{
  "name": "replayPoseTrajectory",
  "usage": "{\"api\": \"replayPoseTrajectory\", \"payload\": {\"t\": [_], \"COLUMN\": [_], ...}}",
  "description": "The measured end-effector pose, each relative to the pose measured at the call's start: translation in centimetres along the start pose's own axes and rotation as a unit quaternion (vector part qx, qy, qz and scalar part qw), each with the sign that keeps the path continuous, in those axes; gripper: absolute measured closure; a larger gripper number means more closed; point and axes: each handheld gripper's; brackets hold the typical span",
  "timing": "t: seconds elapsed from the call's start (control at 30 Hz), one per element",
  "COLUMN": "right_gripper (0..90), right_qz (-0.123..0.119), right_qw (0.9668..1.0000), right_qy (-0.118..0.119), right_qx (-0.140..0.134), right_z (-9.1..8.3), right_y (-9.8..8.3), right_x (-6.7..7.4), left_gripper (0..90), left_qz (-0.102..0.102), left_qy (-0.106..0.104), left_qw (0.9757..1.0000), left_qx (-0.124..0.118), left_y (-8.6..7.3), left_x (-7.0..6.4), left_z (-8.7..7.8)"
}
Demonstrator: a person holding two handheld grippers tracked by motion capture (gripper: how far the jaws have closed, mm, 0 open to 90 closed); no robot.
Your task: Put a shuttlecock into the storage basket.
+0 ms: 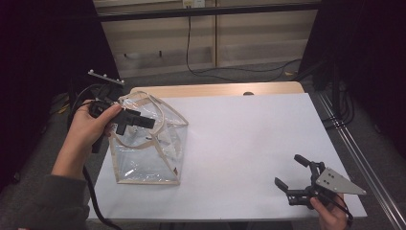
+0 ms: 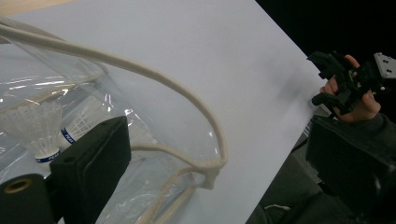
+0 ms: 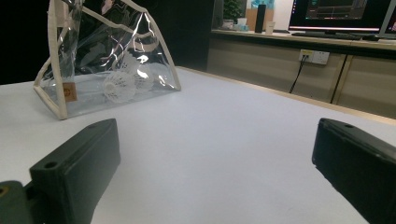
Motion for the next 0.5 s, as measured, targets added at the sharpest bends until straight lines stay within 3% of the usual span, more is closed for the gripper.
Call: {"api": "replayPoseTrajectory", "payload": {"t": [0.5], "right_gripper": [0.8], "right_qz": [0.001], "right_qw": [1.0], "right_qy": [0.0], "right_qx": [0.0], "right_z": [0.1], "right_y": [-0.1], "right_x": [0.0], "left_gripper": [9.0], "left_qz": [0.014], "left_qy": [-0.015], "left_qw": [0.9998], "left_qx": [-0.001], "left_y": [-1.3], "left_x": [-0.4], "left_z": [0.1]}}
Point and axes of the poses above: each handheld gripper's, and its own axes: z roughly forward along the jaws, y roughly out of its top, x roughly to its left, and after that the axes turned 15 degrees about y, right-handed
